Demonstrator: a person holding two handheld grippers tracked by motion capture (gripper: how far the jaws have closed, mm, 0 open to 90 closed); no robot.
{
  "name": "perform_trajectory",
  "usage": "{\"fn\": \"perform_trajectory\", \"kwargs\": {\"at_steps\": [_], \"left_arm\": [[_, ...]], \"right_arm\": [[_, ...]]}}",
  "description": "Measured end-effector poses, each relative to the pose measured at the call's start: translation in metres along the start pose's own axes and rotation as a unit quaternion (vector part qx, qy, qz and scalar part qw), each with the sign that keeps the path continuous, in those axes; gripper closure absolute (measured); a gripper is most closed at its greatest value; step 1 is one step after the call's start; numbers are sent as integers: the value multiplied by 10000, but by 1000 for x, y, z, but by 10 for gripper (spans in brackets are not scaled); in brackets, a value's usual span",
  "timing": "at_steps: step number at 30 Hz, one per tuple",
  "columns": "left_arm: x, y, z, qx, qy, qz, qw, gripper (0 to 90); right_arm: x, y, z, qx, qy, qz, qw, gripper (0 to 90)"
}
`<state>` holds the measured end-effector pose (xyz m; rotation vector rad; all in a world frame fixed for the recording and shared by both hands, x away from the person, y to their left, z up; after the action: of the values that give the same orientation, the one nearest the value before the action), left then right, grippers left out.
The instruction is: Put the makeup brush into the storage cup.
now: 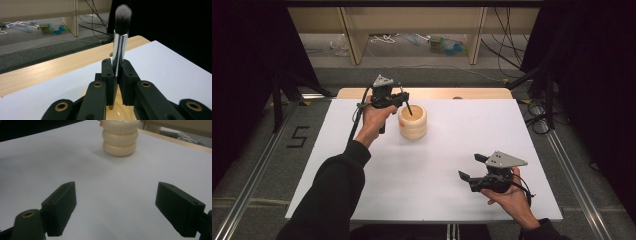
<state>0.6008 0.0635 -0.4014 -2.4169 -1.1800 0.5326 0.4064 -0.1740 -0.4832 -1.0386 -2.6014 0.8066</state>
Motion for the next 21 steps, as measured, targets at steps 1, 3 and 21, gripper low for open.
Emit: {"fn": "perform_trajectory", "kwargs": {"at_steps": [1,3,21], "left_arm": [[0,1,1,26,30,13,10000,830],[-1,3,3,81,16,25,10000,830],[-9,26,27,551,227,49,9982,827]], "right_arm": [[0,0,0,-14,-20,4,10000,182],[0,0,0,13,18,-3,10000,182],[1,1,1,45,17,-27,10000,183]]}}
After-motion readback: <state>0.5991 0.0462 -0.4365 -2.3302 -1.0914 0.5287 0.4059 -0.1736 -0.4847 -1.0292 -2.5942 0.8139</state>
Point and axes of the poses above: each handheld gripper's, and its own axes: y roughly forward along the jaws, z roughly out of its underside, x roughly to its left, the point moved 9 cm from there along y, roughly forward along the jaws, and after that the axes turned 8 degrees about x, right-handed, at the moved point
